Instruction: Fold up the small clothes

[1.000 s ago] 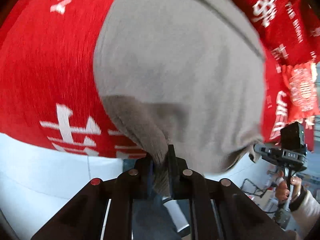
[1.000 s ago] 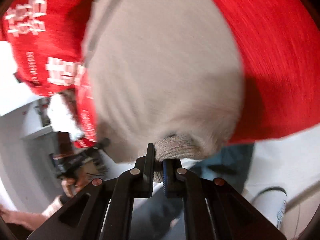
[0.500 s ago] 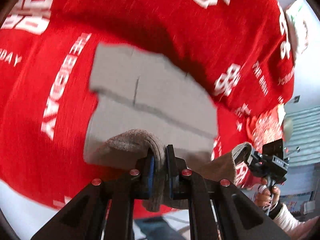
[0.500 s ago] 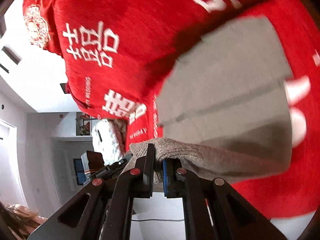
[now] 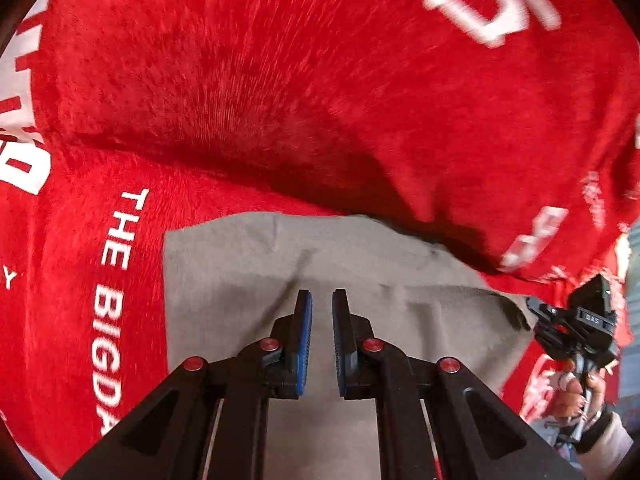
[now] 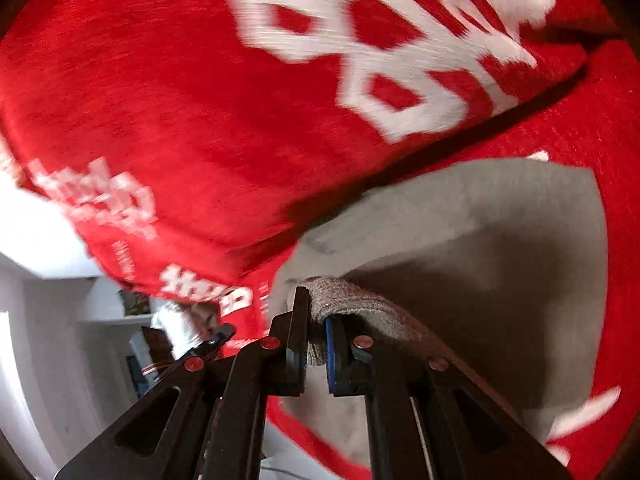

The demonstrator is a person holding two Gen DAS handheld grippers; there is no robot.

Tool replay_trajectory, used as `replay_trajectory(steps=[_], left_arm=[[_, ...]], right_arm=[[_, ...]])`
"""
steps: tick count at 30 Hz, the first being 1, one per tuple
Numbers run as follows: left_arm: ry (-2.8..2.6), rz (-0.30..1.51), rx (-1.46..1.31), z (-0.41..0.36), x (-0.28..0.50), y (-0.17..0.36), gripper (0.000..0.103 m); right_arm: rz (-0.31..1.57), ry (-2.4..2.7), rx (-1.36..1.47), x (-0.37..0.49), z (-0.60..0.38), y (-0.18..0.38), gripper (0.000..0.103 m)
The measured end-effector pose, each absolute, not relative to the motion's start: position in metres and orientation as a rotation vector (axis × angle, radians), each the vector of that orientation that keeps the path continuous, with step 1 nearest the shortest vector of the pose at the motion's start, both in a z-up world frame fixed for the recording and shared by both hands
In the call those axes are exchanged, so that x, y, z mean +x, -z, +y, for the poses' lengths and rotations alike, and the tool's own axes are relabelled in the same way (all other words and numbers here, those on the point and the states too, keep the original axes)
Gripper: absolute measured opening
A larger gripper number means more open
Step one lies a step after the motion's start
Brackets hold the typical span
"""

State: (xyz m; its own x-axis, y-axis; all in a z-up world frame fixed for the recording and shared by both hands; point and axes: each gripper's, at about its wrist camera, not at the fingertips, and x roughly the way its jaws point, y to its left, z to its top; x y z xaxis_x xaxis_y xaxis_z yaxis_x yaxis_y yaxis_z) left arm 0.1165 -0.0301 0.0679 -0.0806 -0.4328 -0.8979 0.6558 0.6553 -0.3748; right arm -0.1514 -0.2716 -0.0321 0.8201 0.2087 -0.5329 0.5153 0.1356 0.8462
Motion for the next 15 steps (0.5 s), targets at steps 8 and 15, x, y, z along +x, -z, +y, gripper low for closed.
replay_trajectory(steps=[8,15], left_arm=[[0.756,1.361,0.423,-0.055,0.112,-0.039,0.095],[0.743,1.321,0.491,-0.068,0.113,-0.035,0.102]], right_arm=[[0.786,0.308,1.458,-0.142,-0.291,0.070,0.012],[0.932,0.379,1.113,-0.132,-0.292,0.028,0.044]])
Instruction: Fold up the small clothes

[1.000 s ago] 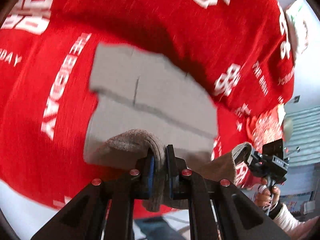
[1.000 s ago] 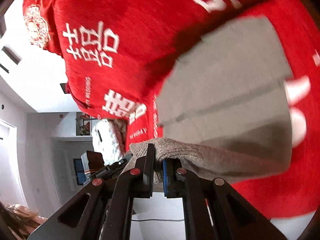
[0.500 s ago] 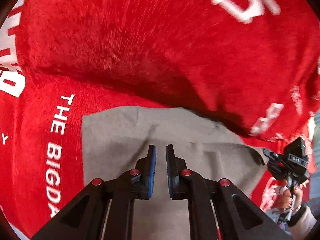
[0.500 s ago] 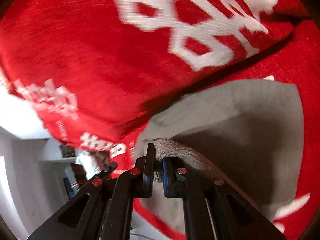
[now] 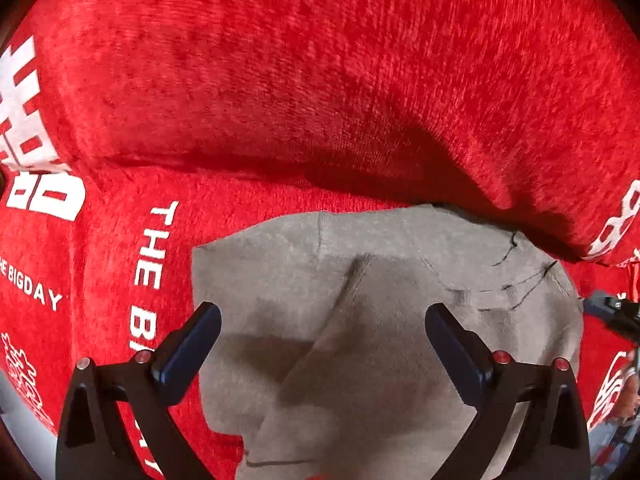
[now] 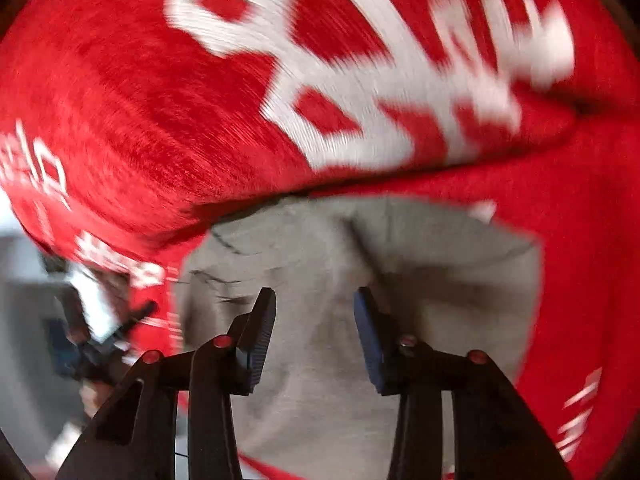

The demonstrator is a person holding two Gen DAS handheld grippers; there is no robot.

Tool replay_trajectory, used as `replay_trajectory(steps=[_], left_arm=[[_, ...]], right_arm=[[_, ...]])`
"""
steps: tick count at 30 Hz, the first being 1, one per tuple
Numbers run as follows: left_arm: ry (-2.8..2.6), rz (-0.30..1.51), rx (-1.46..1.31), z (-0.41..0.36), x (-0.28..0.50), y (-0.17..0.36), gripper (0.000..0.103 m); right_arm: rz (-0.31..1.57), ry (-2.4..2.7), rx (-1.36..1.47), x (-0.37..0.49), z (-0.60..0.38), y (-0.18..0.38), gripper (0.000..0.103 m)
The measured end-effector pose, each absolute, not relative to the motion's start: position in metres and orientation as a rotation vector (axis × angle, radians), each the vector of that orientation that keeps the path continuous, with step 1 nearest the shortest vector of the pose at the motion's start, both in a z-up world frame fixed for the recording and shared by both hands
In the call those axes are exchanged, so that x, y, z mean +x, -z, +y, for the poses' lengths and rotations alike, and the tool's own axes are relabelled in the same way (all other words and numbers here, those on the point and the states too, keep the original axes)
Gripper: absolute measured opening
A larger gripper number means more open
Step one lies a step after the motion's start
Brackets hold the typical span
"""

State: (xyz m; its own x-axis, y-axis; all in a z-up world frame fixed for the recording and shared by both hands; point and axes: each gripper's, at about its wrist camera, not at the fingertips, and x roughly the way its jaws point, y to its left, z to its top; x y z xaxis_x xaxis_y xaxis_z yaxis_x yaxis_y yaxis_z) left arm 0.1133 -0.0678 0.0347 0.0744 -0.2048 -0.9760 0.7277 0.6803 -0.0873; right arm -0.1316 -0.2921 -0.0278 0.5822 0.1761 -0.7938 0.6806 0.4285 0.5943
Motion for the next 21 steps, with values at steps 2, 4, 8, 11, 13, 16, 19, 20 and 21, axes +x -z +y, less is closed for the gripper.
replay_trajectory(steps=[2,4,8,11,13,16,19,20,21], left_arm=[[0.755,1.341,0.496,-0.073,0.114,-0.026,0.098],[0.762,1.362,0.510,-0.079,0.111,-0.016,0.086],[0.794,1.399,0.531,-0.089,0.108,0.001,0.083],[0.821,1.425,0.574,-0.095,0.103,0.015,0.052],[0.830,1.435,0.612,-0.097,0.100,0.025,0.008],[0.855,1.388,0.587,-0.088,0.096,0.015,0.007],[0.896,1.329,0.548,-0.071,0.090,-0.012,0.007],[0.907,1.315,0.532,-0.064,0.090,-0.022,0.007],[0.920,1.304,0.510,-0.057,0.090,-0.033,0.007]], right_arm=[[0.965,0.392,1.015,-0.127,-0.292,0.023,0.044],[1.014,0.386,0.971,-0.119,-0.291,0.028,0.044],[1.067,0.365,0.955,-0.110,-0.297,0.053,0.044],[1.092,0.355,0.964,-0.103,-0.298,0.067,0.032],[1.102,0.346,0.926,-0.100,-0.292,0.067,0.009],[1.080,0.359,0.837,-0.105,-0.277,0.047,0.009],[1.027,0.370,0.817,-0.123,-0.266,0.020,0.009],[1.006,0.375,0.818,-0.131,-0.263,0.009,0.009],[0.985,0.385,0.812,-0.139,-0.260,-0.003,0.009]])
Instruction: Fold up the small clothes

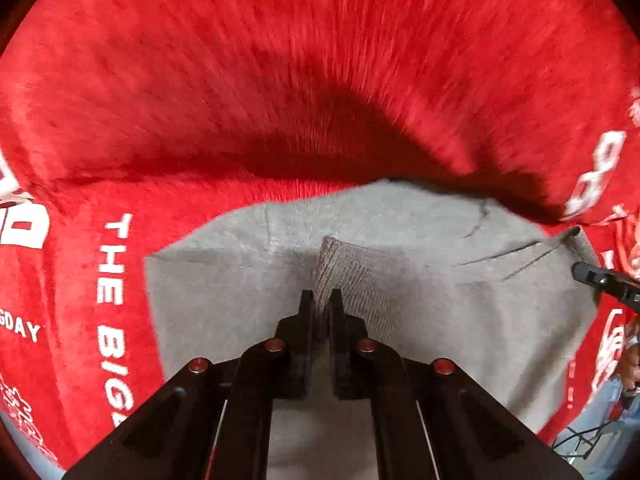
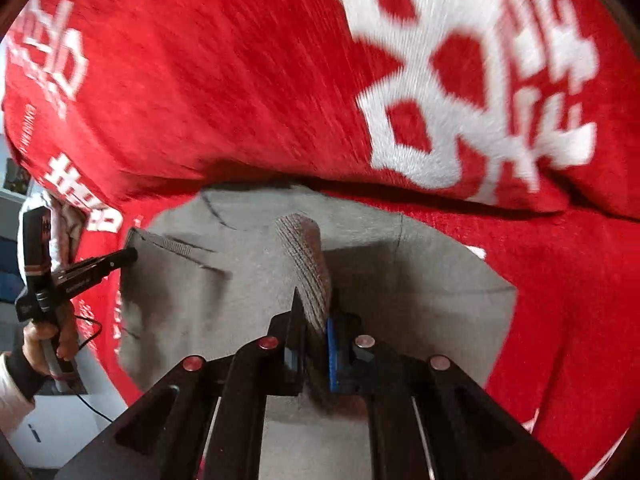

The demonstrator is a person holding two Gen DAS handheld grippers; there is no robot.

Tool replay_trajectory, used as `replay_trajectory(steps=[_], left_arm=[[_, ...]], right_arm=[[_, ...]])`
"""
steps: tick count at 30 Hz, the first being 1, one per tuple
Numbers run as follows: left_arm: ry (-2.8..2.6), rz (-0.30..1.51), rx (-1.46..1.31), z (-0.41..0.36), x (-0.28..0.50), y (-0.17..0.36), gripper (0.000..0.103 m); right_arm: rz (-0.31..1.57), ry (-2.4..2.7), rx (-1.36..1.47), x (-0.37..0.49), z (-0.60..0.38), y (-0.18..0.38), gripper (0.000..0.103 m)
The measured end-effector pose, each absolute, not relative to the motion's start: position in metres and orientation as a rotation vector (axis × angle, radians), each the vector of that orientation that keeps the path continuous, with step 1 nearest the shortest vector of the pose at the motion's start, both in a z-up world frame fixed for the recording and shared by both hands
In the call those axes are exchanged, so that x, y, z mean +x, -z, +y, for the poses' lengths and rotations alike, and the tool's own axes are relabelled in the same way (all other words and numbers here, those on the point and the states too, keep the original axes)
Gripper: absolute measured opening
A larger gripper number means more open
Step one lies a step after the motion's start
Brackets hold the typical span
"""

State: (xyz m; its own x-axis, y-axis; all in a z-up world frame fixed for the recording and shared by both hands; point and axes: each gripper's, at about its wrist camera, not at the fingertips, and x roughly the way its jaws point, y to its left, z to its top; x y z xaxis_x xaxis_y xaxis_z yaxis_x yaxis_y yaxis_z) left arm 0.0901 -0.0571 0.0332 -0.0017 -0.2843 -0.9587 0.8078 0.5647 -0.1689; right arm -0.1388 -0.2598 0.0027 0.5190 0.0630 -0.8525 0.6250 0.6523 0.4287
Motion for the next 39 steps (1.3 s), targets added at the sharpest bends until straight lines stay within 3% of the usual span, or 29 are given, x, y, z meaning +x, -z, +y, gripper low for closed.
replay_trajectory(steps=[8,18,22,30,39], left_arm=[[0.976,1.154,0.365,-0.039,0.122,-0.112,0.007],[0.842,1.226,0.502,-0.083,0.150,0.000,0.007],[0.786,1.225,0.527,-0.087,0.156,0.023,0.007],[0.665,1.203,0.551,-0.068,0.184,0.009,0.008],[0.808,1.259,0.506,-0.016,0.152,-0.029,0.008]], right_arm=[[0.883,0.500,0.667,-0.134,-0.244,-0.061,0.009],[1.018,0.634,0.811,-0.080,-0.280,0.054,0.009],[0.989,0.726,0.877,-0.086,-0.289,0.070,0.009],[0.978,0.966,0.900,-0.115,-0.298,0.049,0.010],[0.951,0.699,0.932,-0.139,-0.227,0.029,0.010]])
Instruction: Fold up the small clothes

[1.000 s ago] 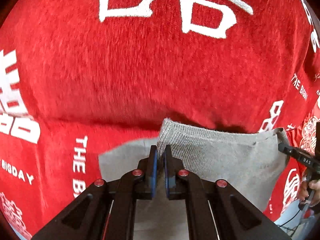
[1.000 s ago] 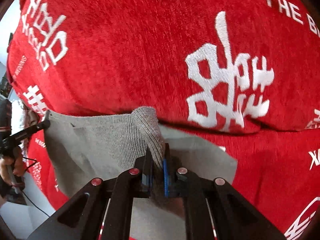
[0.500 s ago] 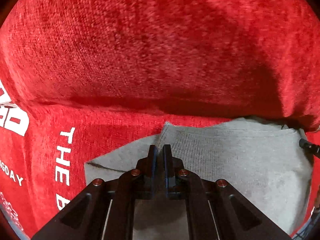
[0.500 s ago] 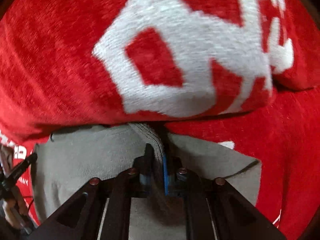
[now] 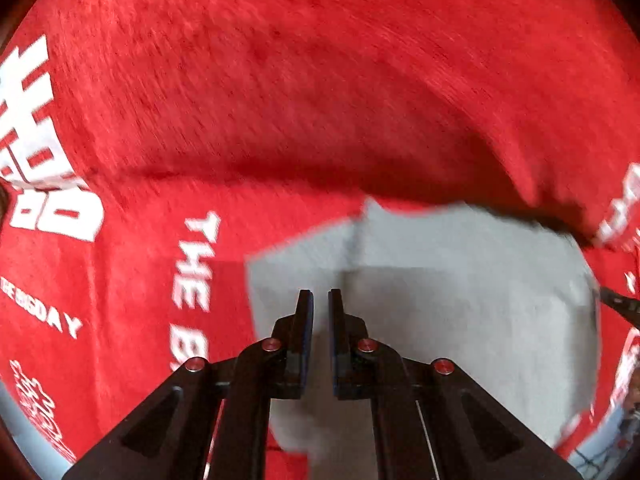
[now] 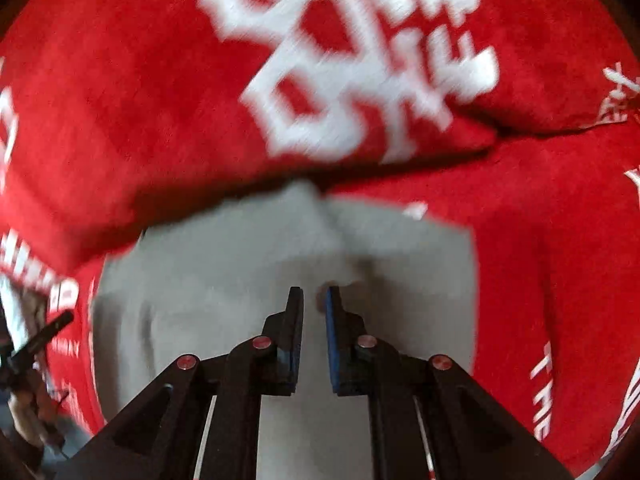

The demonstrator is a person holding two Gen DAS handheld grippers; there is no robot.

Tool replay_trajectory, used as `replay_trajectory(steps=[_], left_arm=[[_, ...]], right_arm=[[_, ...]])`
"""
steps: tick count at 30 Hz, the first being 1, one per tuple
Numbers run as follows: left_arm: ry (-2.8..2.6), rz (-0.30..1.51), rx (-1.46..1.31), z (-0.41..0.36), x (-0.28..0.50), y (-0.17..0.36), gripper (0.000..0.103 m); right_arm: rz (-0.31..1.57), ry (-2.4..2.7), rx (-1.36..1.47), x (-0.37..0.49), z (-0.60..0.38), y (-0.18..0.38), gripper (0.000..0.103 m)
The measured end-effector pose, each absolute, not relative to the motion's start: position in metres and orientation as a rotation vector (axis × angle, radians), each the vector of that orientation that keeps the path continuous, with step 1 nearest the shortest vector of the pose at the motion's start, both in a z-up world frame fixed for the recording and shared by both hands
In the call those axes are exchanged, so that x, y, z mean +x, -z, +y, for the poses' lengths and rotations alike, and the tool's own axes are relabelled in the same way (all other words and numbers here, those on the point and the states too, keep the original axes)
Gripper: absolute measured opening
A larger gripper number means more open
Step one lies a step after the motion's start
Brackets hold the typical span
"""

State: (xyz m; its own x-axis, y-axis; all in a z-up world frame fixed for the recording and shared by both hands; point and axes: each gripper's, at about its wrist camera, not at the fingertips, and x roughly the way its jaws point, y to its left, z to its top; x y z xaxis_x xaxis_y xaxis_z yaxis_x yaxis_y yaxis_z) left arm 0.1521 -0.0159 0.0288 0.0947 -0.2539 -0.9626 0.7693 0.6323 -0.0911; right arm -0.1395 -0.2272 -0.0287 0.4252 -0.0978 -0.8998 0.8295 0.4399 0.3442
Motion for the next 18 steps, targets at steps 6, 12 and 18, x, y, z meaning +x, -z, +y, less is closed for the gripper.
replay_trajectory(steps=[6,12,18], left_arm=[[0.780,1.388,0.547,0.001,0.119,0.013,0.008],[0.739,1.364,0.583,0.040,0.129,0.021,0.008],[0.652,1.434,0.597,0.076,0.140,0.018,0.008]], right_arm=[[0.969,0.724,1.010,-0.156,-0.217,0.065,0.008],[0.999,0.773,1.010,-0.182,-0.221,0.050,0.008],[0.956,0.801,1.180,-0.230,-0.206,0.050,0.018]])
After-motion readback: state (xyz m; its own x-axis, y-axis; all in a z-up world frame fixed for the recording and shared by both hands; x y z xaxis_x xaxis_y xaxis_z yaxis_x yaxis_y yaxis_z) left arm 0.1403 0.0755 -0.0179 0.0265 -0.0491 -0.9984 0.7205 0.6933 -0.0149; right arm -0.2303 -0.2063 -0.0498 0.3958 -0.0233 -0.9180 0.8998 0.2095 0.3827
